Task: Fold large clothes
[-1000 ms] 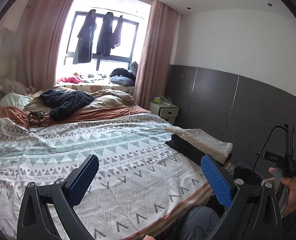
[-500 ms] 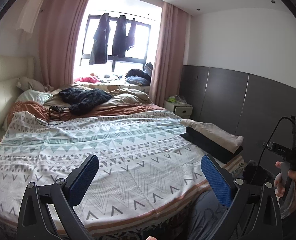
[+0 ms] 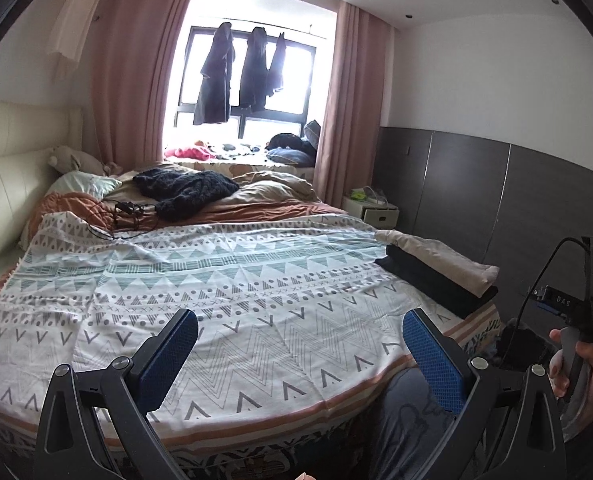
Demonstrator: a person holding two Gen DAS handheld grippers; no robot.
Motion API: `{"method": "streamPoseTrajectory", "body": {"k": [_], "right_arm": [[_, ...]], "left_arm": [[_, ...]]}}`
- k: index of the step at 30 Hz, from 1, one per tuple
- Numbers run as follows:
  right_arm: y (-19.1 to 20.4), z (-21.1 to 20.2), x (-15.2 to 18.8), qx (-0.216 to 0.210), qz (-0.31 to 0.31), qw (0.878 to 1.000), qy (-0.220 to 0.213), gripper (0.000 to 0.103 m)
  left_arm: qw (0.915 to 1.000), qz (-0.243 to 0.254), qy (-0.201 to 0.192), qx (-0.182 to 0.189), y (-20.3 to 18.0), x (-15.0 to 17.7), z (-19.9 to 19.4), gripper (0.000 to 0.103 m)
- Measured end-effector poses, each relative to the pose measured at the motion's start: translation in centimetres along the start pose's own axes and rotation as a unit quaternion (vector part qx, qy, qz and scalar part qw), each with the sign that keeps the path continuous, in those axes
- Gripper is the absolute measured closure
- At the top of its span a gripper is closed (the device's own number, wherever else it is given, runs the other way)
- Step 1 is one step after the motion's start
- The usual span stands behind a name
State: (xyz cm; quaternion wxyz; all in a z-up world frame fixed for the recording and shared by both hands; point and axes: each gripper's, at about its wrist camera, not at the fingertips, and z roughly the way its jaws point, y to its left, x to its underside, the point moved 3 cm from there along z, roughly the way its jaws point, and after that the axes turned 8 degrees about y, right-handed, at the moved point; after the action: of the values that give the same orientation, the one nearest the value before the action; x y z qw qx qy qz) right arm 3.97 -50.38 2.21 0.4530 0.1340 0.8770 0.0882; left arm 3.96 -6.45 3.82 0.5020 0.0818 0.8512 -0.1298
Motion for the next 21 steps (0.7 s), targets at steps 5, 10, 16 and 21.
{"method": "streamPoseTrajectory", "body": {"k": [5, 10, 16, 21], "right_arm": [[0.02, 0.06, 0.10, -0.008, 0.008, 1.000, -0.004, 0.000], [-0.11, 0.19, 0.25, -0.004, 0.010, 1.000, -0.002, 0.000], [-0.38, 0.41, 0.42, -0.004, 0.016, 1.000, 0.004, 0.000], [-0.37, 0.43, 0.49, -0.005, 0.014, 1.000, 0.004, 0.000]], "left_arm": [[1.0000, 0.000, -0.001, -0.004, -0.13, 0.19, -0.18, 0.000], [1.0000, 0.000, 0.003, -0.007, -0.26, 0.43, -0.39, 0.000], [1.0000, -0.006, 0.004, -0.006, -0.06, 0.51, -0.66, 0.000], [0.9999, -0.004, 0.001, -0.010, -0.10, 0.67, -0.97, 0.000]]}}
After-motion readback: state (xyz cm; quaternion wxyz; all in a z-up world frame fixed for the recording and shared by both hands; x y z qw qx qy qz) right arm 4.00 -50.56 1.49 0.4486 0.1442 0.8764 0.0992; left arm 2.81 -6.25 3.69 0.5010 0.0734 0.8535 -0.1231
